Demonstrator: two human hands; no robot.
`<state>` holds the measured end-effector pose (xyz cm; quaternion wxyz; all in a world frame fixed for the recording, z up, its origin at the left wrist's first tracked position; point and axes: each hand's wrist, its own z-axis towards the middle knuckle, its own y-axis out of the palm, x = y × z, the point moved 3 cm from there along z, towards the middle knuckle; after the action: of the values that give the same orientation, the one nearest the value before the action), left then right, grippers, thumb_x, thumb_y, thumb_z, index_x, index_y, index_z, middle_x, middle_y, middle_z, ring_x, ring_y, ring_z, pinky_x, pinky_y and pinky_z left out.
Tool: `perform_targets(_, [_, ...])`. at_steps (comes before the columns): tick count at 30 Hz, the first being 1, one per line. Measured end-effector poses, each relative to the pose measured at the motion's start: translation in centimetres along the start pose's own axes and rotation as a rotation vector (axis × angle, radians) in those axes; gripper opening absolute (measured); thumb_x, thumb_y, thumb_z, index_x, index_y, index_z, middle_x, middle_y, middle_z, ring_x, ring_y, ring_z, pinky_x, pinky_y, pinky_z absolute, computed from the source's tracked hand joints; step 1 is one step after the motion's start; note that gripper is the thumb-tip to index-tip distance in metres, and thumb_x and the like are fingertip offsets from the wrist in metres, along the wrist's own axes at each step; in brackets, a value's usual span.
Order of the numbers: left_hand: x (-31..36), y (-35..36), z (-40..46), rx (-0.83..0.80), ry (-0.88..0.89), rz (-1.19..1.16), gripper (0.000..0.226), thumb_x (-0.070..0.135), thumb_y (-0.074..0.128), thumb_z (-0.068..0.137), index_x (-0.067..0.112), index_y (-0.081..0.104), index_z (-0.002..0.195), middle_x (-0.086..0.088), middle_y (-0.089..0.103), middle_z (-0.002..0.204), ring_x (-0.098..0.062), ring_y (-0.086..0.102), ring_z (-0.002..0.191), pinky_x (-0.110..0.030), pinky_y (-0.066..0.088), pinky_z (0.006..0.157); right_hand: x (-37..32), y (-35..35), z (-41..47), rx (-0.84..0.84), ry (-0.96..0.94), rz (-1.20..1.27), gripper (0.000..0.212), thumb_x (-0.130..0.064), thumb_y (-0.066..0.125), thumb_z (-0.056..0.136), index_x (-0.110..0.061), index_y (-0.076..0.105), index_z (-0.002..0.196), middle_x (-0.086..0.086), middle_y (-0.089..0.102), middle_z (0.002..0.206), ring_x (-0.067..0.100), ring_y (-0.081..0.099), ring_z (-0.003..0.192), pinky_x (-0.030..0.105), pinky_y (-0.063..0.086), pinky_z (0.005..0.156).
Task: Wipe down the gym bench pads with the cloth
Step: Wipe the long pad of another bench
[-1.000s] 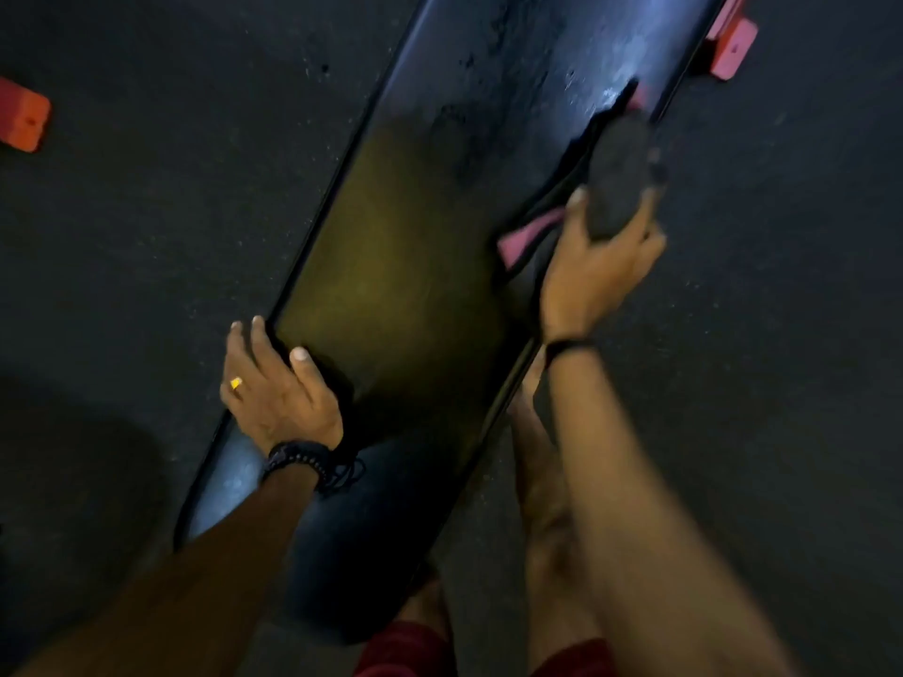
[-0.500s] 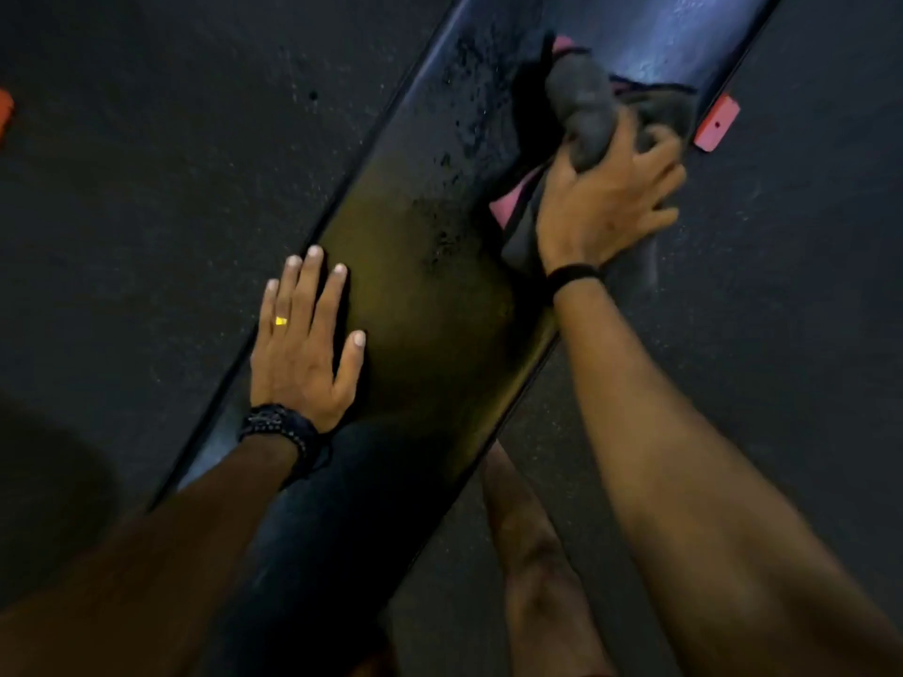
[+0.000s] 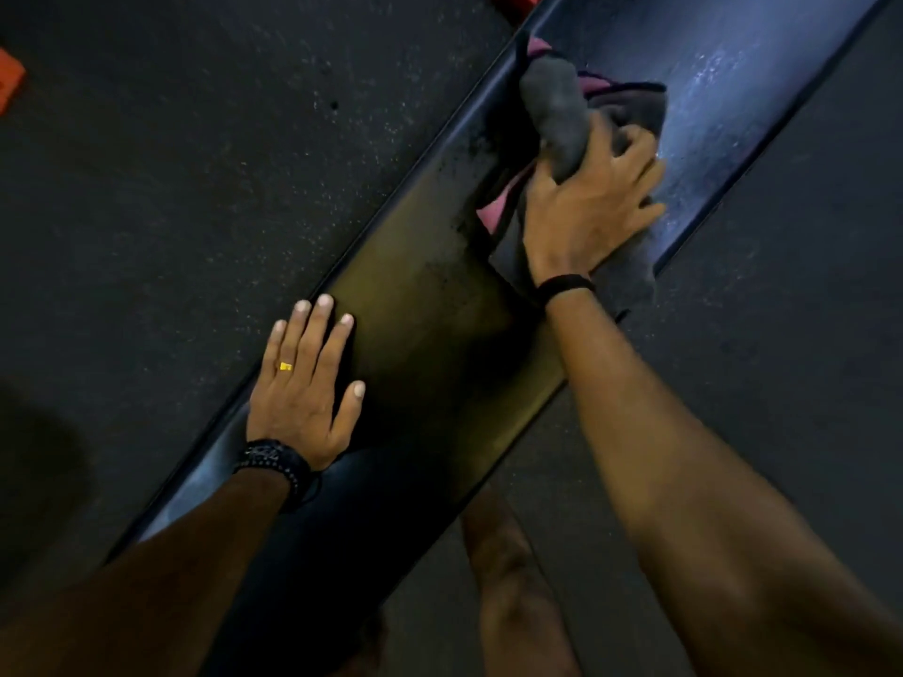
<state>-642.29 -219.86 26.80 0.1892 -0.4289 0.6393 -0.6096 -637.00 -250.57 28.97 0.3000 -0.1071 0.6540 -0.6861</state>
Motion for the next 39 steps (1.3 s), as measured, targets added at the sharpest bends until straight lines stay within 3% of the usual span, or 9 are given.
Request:
perform_targets(7, [-0.6, 0.5, -0.1, -0.032, 0.023, -0.009, 0.072, 0.049, 0.032, 0.094, 0.004, 0.029, 0.150, -0.019, 0.022, 0.160, -0.035, 0.019, 0.149, -0.052, 0.017, 0.120, 5.0, -4.7, -19.1, -0.500, -0.980, 0.018, 0.063, -0.035, 0.069, 0.061, -0.032, 0.058, 0.123, 0.004, 0.041, 0.129, 0.028, 0.044, 0.108, 0.042, 0.029, 0.085])
perform_targets(9, [-0.5, 0.3, -0.2, -0.026, 0.017, 0.013, 0.069, 0.044, 0.036, 0.093, 0.005, 0.029, 0.150, -0.018, 0.020, 0.161, -0.034, 0.017, 0.149, -0.051, 0.016, 0.121, 5.4, -3.8, -14.9, -0.431, -0.896, 0.032, 0.059, -0.035, 0.061, 0.064, -0.033, 0.053, 0.122, 0.005, 0.044, 0.126, 0.029, 0.046, 0.105, 0.041, 0.030, 0.082])
perform_targets(14, [-0.3, 0.3, -0.1, -0.035, 0.016, 0.006, 0.069, 0.041, 0.039, 0.092, 0.008, 0.026, 0.152, -0.015, 0.018, 0.161, -0.032, 0.014, 0.150, -0.051, 0.015, 0.122, -5.7, 0.9, -1.3, -0.039, -0.153, -0.018, 0.048, -0.039, 0.056, 0.067, -0.034, 0.067, 0.113, 0.007, 0.058, 0.122, 0.032, 0.051, 0.107, 0.040, 0.031, 0.082])
perform_targets(17, [-0.3, 0.1, 0.0, -0.062, 0.015, 0.013, 0.068, 0.042, 0.038, 0.093, 0.007, 0.027, 0.150, -0.017, 0.023, 0.159, -0.034, 0.020, 0.149, -0.052, 0.018, 0.120, -10.2, 1.3, -5.8, -0.239, -0.587, 0.064, 0.043, -0.039, 0.058, 0.073, -0.028, 0.066, 0.114, 0.008, 0.057, 0.122, 0.030, 0.049, 0.108, 0.043, 0.034, 0.086])
perform_targets(21, [-0.2, 0.1, 0.1, -0.061, 0.021, 0.020, 0.062, 0.043, 0.031, 0.096, 0.003, 0.036, 0.142, -0.021, 0.038, 0.151, -0.039, 0.036, 0.140, -0.051, 0.020, 0.118, -1.5, -1.4, -11.6, -0.442, -1.091, 0.131, 0.049, -0.034, 0.074, 0.072, -0.029, 0.063, 0.119, 0.010, 0.056, 0.125, 0.028, 0.047, 0.110, 0.044, 0.032, 0.086])
perform_targets(24, [-0.4, 0.1, 0.0, -0.069, 0.032, 0.011, 0.070, 0.043, 0.037, 0.092, 0.009, 0.023, 0.152, -0.015, 0.018, 0.161, -0.032, 0.016, 0.150, -0.051, 0.016, 0.121, 1.6, -1.5, -3.1, -0.290, -0.886, 0.090, 0.042, -0.033, 0.061, 0.075, -0.030, 0.059, 0.117, 0.014, 0.058, 0.119, 0.030, 0.047, 0.107, 0.049, 0.035, 0.084])
perform_targets(28, [-0.4, 0.2, -0.1, -0.073, 0.020, -0.010, 0.072, 0.043, 0.038, 0.092, 0.011, 0.022, 0.153, -0.014, 0.016, 0.162, -0.032, 0.016, 0.150, -0.052, 0.018, 0.120, -6.8, 1.9, 3.7, -0.144, -0.480, 0.019, 0.035, -0.051, 0.062, 0.078, -0.025, 0.069, 0.100, 0.009, 0.061, 0.116, 0.033, 0.053, 0.107, 0.046, 0.034, 0.087])
perform_targets(34, [-0.3, 0.4, -0.2, -0.071, 0.014, 0.020, 0.065, 0.044, 0.035, 0.095, 0.007, 0.032, 0.148, -0.019, 0.030, 0.155, -0.035, 0.025, 0.146, -0.052, 0.020, 0.119, -12.1, 2.6, -9.5, -0.693, -1.397, -0.009, 0.048, -0.063, 0.056, 0.086, -0.026, 0.067, 0.115, 0.006, 0.062, 0.120, 0.028, 0.054, 0.110, 0.049, 0.038, 0.093])
perform_targets(39, [-0.5, 0.5, -0.1, -0.078, 0.011, 0.012, 0.074, 0.045, 0.040, 0.090, 0.014, 0.018, 0.154, -0.012, 0.014, 0.162, -0.030, 0.014, 0.150, -0.048, 0.013, 0.121, -10.3, 4.3, 7.7, -0.411, -1.029, -0.134, 0.062, -0.067, 0.050, 0.084, -0.015, 0.064, 0.114, 0.012, 0.063, 0.110, 0.033, 0.056, 0.102, 0.051, 0.039, 0.093])
